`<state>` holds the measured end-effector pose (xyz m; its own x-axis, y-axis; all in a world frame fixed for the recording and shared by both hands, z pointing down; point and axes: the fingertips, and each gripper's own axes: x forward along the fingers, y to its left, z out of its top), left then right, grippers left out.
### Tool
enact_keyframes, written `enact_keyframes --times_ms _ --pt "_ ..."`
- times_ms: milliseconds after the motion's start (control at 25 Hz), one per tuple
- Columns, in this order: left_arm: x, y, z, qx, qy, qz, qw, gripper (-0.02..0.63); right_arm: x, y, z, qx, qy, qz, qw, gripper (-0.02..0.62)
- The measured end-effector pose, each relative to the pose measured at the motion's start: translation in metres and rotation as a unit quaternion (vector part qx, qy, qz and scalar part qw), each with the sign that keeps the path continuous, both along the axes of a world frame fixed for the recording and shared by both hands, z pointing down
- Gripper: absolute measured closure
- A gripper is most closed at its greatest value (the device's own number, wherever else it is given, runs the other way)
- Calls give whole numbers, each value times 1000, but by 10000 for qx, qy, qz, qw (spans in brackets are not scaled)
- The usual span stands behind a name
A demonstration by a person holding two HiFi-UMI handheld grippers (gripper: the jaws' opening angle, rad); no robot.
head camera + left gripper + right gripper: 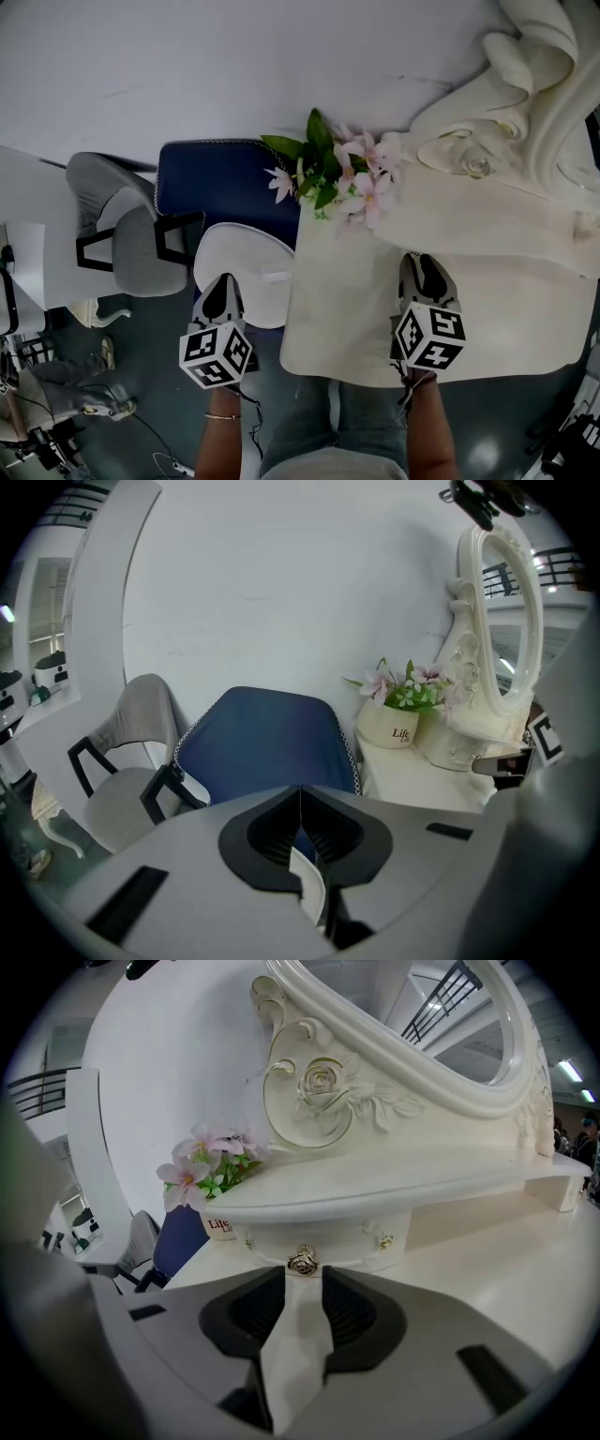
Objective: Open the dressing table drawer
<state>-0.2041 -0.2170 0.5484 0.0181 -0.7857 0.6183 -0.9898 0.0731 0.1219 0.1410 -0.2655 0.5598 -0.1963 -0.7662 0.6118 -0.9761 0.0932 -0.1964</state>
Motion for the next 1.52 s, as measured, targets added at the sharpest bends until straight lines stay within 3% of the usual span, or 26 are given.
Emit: enact_keyframes --times_ms 1520 --pt "-5 -4 2 -71 1 -38 10000 584 0 -13 0 -125 422 114 9990 488"
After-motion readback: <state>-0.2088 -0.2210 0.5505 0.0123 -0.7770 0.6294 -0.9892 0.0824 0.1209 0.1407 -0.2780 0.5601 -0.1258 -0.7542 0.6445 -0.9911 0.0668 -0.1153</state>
